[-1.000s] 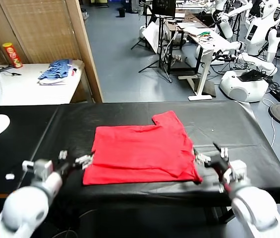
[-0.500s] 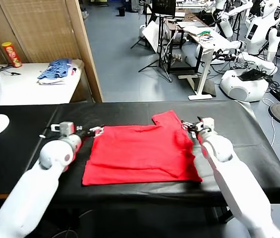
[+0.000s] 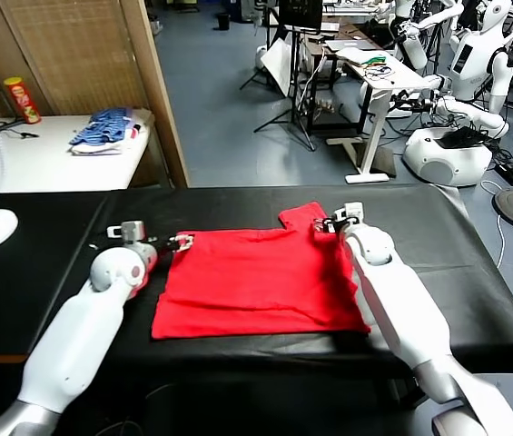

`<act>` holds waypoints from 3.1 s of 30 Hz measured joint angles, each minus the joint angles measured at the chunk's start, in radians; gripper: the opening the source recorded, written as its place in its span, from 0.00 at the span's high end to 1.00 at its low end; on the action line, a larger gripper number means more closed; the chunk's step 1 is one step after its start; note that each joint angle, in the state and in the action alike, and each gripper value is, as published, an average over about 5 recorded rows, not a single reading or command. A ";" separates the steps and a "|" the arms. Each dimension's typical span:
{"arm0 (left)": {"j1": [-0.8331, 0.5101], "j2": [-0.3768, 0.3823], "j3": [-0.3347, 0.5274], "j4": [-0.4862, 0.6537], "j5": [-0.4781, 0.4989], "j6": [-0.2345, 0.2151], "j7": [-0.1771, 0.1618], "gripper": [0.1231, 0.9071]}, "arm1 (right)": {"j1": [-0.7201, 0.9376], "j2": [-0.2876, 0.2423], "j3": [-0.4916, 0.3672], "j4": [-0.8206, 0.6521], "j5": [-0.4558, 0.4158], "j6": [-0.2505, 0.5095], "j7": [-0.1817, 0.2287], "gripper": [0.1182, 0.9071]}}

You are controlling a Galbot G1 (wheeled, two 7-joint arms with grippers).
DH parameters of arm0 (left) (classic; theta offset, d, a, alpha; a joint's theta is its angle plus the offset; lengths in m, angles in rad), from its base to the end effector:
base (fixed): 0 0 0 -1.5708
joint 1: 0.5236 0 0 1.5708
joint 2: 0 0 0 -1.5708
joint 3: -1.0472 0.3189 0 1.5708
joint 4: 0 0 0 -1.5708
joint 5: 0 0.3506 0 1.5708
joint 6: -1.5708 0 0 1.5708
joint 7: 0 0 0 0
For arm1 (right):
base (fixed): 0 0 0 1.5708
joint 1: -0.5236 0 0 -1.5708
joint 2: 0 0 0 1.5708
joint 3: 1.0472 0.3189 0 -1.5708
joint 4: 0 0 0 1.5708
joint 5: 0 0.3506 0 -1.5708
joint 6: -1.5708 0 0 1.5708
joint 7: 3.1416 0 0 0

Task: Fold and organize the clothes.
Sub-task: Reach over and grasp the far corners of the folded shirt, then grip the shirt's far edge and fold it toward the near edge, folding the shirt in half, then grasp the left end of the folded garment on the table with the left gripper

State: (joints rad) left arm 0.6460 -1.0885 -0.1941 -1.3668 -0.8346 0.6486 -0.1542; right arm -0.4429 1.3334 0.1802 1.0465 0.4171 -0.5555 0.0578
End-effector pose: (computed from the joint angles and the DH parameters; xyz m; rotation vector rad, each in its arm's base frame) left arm 0.4541 0.0824 -0.2386 -0.1686 -2.5091 0.2053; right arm 0.5219 -0.0169 -0.2528 0.1533 -2.5874 0.0376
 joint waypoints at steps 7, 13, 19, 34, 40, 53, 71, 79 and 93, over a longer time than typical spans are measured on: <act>-0.018 -0.015 0.001 0.041 0.030 -0.017 0.013 0.58 | 0.002 0.005 0.011 -0.015 0.001 0.005 -0.007 0.65; -0.020 -0.012 0.002 0.048 0.042 -0.018 0.030 0.95 | -0.016 -0.006 0.015 0.007 0.025 0.035 -0.003 0.98; -0.009 -0.002 0.002 0.023 0.063 -0.036 0.036 0.99 | -0.069 -0.050 0.033 0.121 0.123 0.037 0.002 1.00; 0.184 0.117 -0.079 -0.336 0.052 -0.017 0.003 0.99 | -0.365 -0.248 0.107 0.646 0.288 -0.057 0.071 1.00; 0.337 0.172 -0.125 -0.485 0.094 -0.025 -0.014 0.99 | -0.465 -0.298 0.141 0.777 0.294 -0.107 0.105 1.00; 0.542 0.187 -0.177 -0.644 0.197 -0.022 -0.019 0.99 | -0.656 -0.351 0.188 0.937 0.261 -0.181 0.115 1.00; 0.700 0.173 -0.207 -0.731 0.299 0.025 -0.013 0.93 | -0.784 -0.355 0.253 1.012 0.223 -0.181 0.060 0.59; 0.671 0.173 -0.222 -0.738 0.266 -0.002 -0.017 0.39 | -0.768 -0.322 0.305 1.002 0.163 -0.151 0.075 0.17; 0.453 0.090 -0.165 -0.498 0.057 -0.061 -0.038 0.14 | -0.603 -0.180 0.216 0.745 0.032 -0.046 0.063 0.14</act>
State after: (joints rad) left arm 1.0990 -0.9990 -0.3589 -1.8652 -0.7779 0.5880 -0.1918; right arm -1.0455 1.1539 0.3958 1.7919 0.4496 -0.6018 0.1211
